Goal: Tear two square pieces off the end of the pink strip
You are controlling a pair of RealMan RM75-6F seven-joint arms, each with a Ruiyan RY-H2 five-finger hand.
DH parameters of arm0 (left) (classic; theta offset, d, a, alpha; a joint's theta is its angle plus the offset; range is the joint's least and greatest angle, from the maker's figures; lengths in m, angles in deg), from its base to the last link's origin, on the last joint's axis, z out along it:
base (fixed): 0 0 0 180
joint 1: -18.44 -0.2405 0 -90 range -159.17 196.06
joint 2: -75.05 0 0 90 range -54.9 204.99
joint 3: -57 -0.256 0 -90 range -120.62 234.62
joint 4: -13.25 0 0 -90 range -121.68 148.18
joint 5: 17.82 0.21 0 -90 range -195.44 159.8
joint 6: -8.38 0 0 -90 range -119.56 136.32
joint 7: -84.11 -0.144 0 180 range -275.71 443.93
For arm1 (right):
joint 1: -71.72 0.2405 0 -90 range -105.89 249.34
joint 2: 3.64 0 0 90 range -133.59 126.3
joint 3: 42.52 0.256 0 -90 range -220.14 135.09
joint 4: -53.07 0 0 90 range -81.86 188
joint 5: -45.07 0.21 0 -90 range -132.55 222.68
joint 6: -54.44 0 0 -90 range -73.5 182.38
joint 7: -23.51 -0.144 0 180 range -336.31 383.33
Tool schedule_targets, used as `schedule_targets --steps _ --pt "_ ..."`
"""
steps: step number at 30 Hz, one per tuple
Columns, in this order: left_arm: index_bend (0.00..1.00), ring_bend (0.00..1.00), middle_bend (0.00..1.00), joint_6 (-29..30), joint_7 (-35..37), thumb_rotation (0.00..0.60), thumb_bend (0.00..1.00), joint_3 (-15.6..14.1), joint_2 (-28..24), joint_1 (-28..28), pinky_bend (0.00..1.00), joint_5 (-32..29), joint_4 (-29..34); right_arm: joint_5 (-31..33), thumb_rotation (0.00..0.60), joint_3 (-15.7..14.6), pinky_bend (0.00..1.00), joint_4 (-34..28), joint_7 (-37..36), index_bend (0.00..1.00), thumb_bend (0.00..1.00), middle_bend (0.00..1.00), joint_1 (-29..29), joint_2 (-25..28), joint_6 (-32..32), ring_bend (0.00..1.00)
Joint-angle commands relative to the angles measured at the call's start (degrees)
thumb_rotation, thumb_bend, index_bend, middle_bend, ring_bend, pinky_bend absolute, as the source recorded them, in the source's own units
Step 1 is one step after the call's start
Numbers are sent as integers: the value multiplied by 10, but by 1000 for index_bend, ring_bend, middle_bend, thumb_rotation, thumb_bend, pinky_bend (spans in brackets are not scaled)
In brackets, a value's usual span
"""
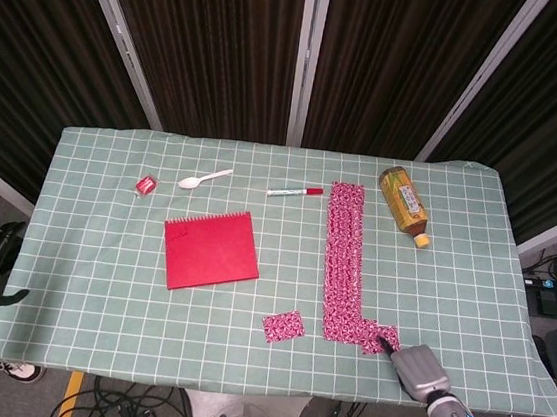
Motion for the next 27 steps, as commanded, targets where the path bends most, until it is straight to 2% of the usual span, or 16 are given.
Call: schedule_targets --steps 1,16,27 --pt "76 26 106 0 -2 600 60 0 0 0 68 1 1 -3 600 0 708 5 -8 58 1000 939 -6 7 2 837" --pt "77 26 107 -2 -22 600 61 0 -1 5 69 2 15 -21 600 4 708 33 -66 58 1000 939 -42 46 1 837" --pt "77 26 106 1 -28 600 60 1 -3 6 69 2 22 -72 600 22 707 27 -93 61 1000 939 -48 40 -10 837"
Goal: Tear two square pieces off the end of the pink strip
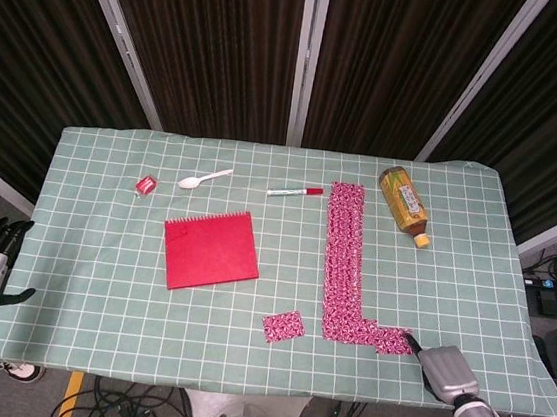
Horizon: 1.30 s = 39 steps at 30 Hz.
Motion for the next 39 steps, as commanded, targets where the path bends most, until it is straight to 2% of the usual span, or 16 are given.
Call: schedule_targets --steps 1,8,20,39 --pt "76 27 106 0 0 600 61 0 -1 0 69 -1 0 -1 600 6 708 -1 -1 61 1000 939 4 -8 -16 837" --pt "76 27 107 -1 4 600 60 0 -2 -1 69 -3 -2 9 600 13 708 -2 19 60 1000 939 13 -22 -40 837" --pt "76 27 106 -3 1 600 60 0 -2 1 68 -3 -1 43 600 13 708 -4 44 82 1000 939 12 -13 -49 837" --pt "77 27 106 -6 -7 600 61 -3 1 2 68 -5 1 50 600 5 708 16 14 121 1000 939 -10 17 -49 837"
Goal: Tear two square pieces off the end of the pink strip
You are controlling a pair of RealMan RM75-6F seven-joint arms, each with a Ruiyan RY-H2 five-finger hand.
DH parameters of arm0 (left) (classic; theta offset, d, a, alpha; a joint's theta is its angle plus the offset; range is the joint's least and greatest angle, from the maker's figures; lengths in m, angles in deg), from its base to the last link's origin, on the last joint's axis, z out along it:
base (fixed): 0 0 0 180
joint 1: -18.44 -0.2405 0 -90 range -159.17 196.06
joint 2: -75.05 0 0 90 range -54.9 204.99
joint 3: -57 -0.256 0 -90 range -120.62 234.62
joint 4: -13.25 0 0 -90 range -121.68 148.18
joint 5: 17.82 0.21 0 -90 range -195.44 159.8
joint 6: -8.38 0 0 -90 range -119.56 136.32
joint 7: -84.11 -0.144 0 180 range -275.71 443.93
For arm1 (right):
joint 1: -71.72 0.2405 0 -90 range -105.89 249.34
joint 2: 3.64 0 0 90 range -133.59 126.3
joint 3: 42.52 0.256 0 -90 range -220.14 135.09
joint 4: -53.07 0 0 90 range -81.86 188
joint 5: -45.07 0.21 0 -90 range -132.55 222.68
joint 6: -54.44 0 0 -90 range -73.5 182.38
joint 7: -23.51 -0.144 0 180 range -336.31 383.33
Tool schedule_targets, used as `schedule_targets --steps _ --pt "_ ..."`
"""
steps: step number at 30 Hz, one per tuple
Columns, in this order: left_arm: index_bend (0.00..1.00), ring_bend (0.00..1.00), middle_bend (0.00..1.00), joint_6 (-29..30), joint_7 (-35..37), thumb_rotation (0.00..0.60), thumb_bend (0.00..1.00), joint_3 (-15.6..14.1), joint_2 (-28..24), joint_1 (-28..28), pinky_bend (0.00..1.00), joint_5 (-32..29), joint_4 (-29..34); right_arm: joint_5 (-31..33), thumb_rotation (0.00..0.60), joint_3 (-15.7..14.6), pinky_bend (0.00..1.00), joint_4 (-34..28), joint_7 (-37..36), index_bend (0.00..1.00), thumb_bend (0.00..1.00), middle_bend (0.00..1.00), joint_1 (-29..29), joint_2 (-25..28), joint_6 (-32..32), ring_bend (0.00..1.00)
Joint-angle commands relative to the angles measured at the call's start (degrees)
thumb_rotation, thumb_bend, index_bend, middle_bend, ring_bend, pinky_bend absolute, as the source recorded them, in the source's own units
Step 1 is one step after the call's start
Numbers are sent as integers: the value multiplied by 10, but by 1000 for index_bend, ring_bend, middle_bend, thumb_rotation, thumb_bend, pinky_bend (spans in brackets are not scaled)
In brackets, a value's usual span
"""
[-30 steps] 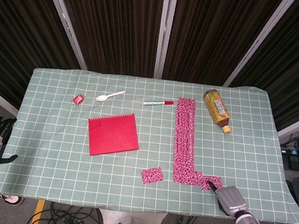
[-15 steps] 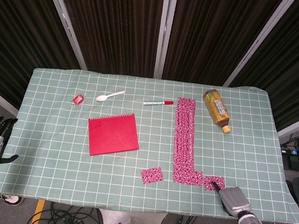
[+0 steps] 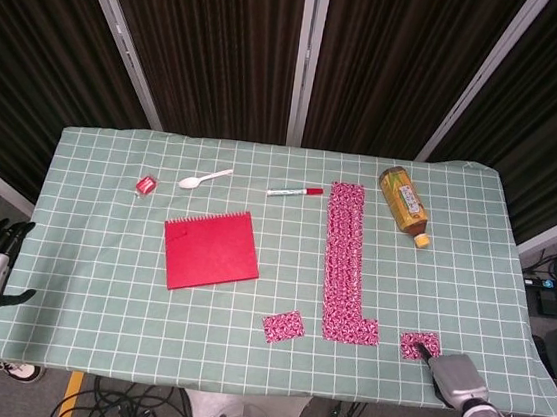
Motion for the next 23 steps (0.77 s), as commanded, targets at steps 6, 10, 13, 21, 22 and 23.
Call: schedule_targets --steps 6,10,13,21,22,23 --pt "76 26 107 3 0 600 60 0 0 -1 69 0 1 -35 600 7 708 -9 -31 122 1000 939 -16 18 28 837" --pt "76 26 107 6 -2 600 60 2 -1 -1 69 1 3 -100 600 23 708 -27 -78 124 1000 939 -32 36 80 837" --pt "76 27 106 8 -3 600 60 2 -3 -2 68 1 7 -159 600 43 707 -27 -126 136 1000 940 -53 41 151 837" --pt "76 27 106 14 -9 600 60 3 -9 -4 69 1 19 -252 600 93 442 53 -223 169 448 509 -95 16 295 454" --pt "76 27 106 15 -11 600 60 3 -11 -4 69 1 21 -249 600 95 334 56 -222 134 367 332 -96 17 294 299" --pt "77 27 107 16 -12 600 61 4 -12 -5 69 2 22 -243 600 98 246 57 -219 86 321 192 -97 18 292 173"
